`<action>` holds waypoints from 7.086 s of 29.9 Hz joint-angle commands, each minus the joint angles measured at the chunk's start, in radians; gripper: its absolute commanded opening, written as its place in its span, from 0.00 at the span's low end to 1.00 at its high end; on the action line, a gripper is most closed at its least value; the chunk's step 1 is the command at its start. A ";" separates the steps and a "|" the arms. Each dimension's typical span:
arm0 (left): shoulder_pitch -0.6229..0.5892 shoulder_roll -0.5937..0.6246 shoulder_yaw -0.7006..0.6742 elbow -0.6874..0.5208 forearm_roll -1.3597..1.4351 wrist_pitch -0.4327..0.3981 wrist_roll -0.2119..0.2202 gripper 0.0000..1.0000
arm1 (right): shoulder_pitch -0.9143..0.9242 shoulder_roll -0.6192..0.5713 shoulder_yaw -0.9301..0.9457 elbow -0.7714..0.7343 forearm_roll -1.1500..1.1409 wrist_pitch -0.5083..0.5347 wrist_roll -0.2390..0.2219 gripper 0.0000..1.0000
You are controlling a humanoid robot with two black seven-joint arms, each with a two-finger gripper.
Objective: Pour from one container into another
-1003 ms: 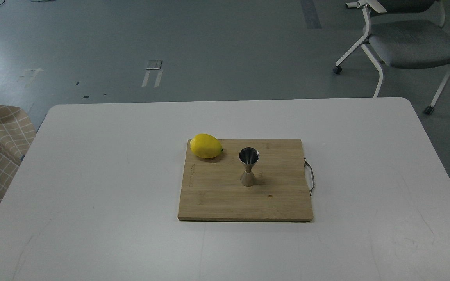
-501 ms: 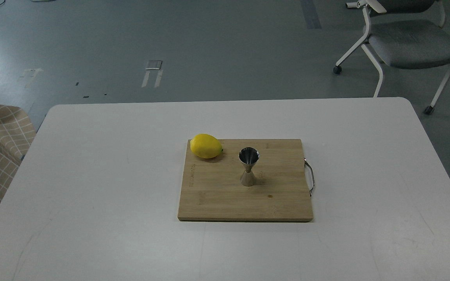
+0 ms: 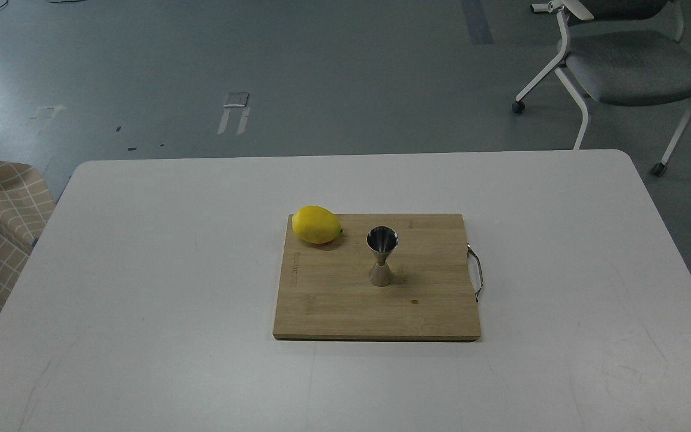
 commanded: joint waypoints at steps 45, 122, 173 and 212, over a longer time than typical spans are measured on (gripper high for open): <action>0.000 0.000 0.000 0.000 0.000 -0.001 0.000 0.99 | 0.000 0.000 0.000 0.000 0.000 0.000 0.000 1.00; 0.000 0.000 0.000 0.000 0.000 -0.001 0.000 0.99 | 0.000 0.000 0.000 0.000 0.000 0.000 0.000 1.00; 0.000 0.000 0.000 0.000 0.000 0.001 0.000 0.99 | 0.000 0.000 0.000 0.000 0.000 0.000 0.000 1.00; 0.000 0.000 0.000 0.000 0.000 0.001 0.000 0.99 | 0.000 0.000 0.000 0.000 0.000 0.000 0.000 1.00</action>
